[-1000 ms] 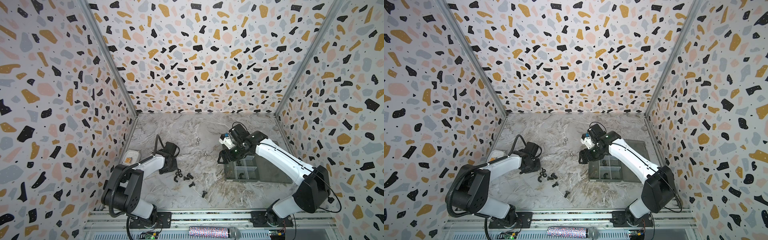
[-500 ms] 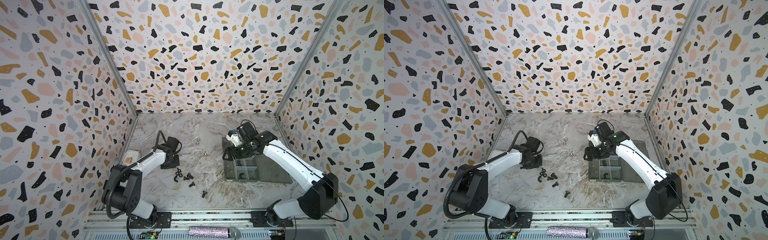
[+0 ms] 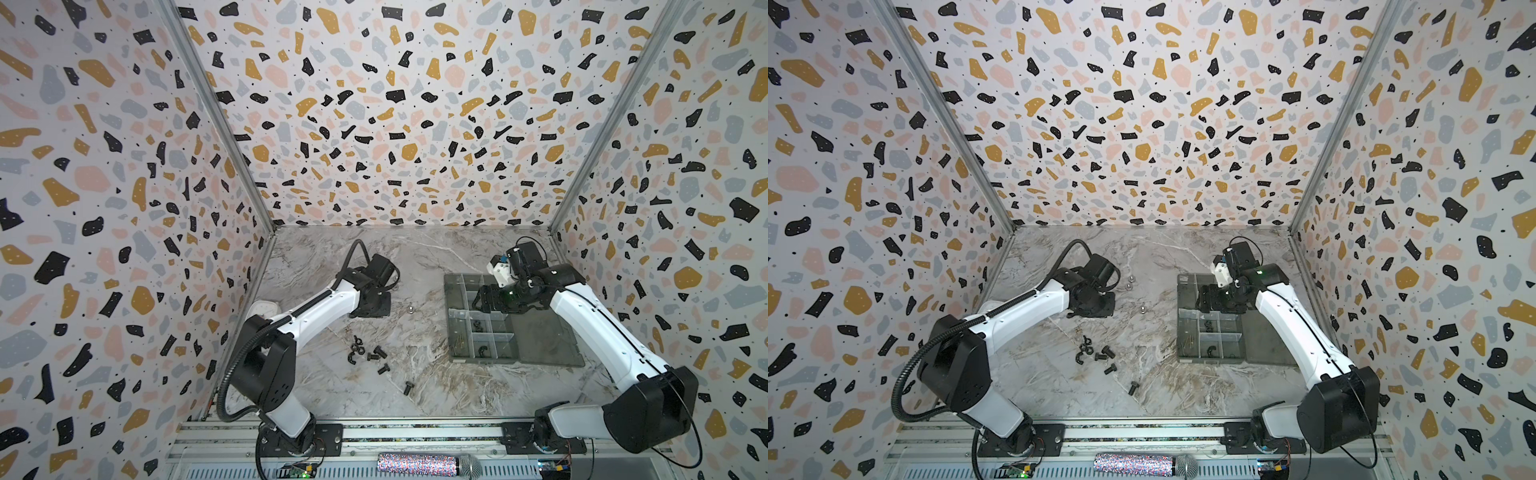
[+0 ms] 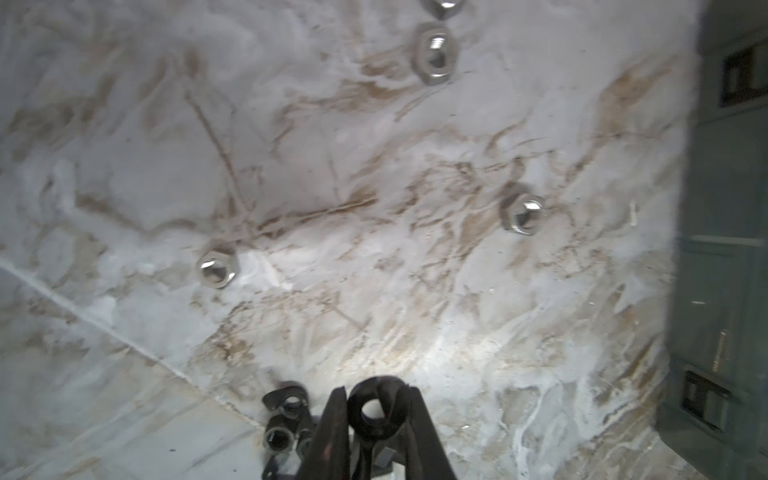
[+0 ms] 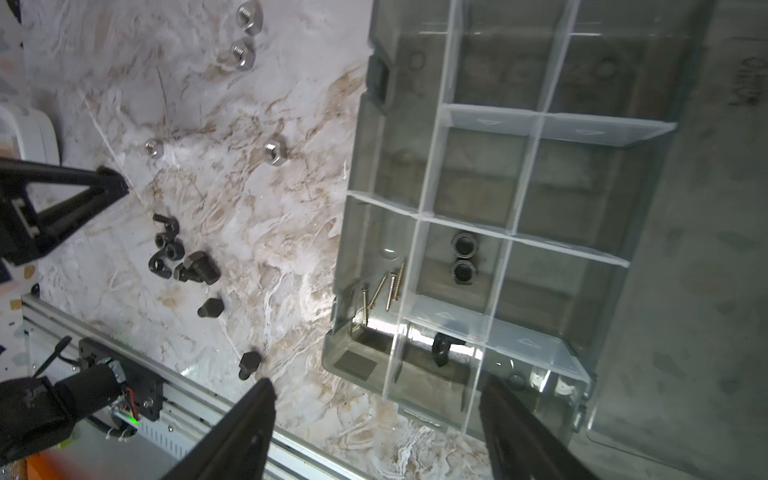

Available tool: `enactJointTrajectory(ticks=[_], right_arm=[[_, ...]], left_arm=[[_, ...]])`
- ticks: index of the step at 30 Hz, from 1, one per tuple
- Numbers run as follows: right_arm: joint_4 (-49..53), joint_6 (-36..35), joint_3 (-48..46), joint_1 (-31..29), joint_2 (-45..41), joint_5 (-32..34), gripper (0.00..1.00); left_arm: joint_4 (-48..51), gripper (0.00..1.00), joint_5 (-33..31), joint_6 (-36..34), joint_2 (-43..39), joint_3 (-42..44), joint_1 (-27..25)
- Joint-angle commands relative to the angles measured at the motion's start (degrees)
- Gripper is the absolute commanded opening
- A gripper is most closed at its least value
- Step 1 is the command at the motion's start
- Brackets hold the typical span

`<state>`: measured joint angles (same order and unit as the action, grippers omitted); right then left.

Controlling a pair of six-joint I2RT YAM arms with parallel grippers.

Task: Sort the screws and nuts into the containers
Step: 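Lift the wing nut with the left gripper while the right arm moves aside, then lower the black wing nut into a compartment and open the left gripper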

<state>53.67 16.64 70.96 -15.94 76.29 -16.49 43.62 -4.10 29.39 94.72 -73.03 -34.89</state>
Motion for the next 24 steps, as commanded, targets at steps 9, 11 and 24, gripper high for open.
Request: enactJointTrajectory(ticks=[9, 11, 24], right_arm=[[-2.0, 5.0, -4.4, 10.8, -6.9, 9.3, 0.79], [-2.8, 5.6, -6.2, 12.1, -8.6, 10.6, 0.79], [1.0, 5.8, -7.9, 13.6, -14.5, 17.0, 0.79]], left_arm=[[3.0, 0.16, 1.1, 0.7, 11.9, -18.3, -11.3], [3.1, 0.16, 1.7, 0.7, 13.5, -21.1, -12.4], [3.7, 0.16, 5.1, 1.4, 21.5, -32.0, -22.2]])
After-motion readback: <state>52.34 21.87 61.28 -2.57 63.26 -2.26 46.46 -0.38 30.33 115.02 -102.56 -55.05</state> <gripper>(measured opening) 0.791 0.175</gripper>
